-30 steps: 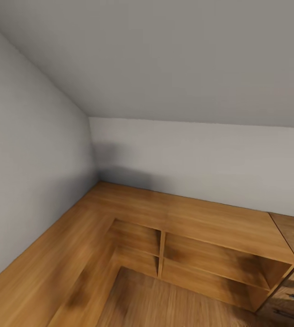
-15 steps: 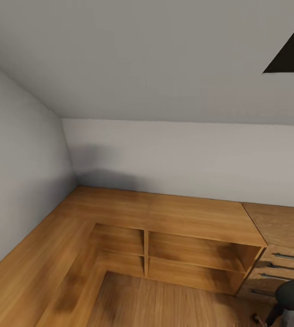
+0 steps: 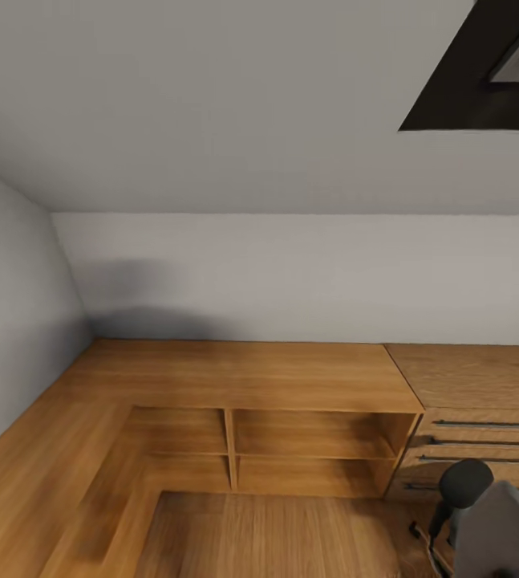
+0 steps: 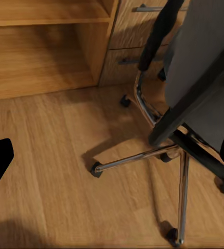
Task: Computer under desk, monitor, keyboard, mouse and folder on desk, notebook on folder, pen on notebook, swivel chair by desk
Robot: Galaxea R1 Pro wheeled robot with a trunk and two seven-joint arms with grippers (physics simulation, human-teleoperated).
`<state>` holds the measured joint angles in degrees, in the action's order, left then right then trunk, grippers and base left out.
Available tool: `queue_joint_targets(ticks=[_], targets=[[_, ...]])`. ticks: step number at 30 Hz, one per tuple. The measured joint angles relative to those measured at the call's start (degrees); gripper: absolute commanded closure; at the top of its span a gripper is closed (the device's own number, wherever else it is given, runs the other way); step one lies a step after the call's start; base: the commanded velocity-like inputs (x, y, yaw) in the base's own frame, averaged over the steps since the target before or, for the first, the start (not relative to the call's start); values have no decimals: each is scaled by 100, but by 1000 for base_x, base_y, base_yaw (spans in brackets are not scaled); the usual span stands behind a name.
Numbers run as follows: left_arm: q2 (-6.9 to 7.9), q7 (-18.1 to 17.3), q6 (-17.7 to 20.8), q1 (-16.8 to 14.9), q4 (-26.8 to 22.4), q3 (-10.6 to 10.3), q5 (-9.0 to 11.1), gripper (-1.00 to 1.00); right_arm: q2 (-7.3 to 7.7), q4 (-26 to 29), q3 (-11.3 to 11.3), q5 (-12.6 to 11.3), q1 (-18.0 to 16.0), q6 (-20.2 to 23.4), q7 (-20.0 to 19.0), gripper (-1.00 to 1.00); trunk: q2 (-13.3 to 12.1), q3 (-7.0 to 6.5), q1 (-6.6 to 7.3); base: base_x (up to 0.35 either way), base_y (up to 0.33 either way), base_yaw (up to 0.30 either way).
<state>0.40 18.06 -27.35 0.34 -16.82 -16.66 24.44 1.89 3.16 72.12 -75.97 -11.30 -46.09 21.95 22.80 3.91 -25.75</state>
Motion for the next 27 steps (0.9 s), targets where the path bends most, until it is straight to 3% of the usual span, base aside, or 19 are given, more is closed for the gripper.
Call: queue_joint_targets(ticks=[27], targets=[[1,0,0,0,0,0,0,-100,8,0,6,0,0,-4,-6,-100,0,36,0,0,0,-290]])
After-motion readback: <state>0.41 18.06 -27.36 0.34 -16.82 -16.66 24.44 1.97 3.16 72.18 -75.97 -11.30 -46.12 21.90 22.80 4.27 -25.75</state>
